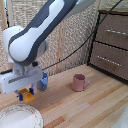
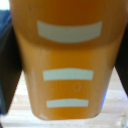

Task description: Caressingly guide your clamp towards the toast. Compassionately possess the toast with your clamp. Gradually tag the toast up from the worktable. Complaisantly, cruise the held-toasty-pillow to your white crockery. Last but notably, liberate the toast onto the shiny white tableware.

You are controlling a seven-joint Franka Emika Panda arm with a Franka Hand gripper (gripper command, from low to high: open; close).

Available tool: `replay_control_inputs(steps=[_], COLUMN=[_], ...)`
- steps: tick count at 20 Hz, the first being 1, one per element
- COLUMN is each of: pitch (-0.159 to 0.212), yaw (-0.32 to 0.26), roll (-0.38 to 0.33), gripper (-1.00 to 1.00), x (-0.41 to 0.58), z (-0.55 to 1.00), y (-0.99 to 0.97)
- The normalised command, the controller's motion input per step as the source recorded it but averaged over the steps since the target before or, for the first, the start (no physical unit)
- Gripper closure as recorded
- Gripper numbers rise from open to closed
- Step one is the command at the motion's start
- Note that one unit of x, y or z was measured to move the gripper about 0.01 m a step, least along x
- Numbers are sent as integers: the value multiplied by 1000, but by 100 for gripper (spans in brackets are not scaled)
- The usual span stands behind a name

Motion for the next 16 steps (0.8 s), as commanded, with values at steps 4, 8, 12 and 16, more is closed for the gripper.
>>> replay_control_inputs(steps=[4,8,12,16], pitch=[22,-1,-63,-177], yaw=[11,23,8,68], roll=[-51,-56,-113,-121], gripper=[100,100,100,100], x=[141,215,157,149], z=[-504,-456,-331,-86], y=[706,337,234,215])
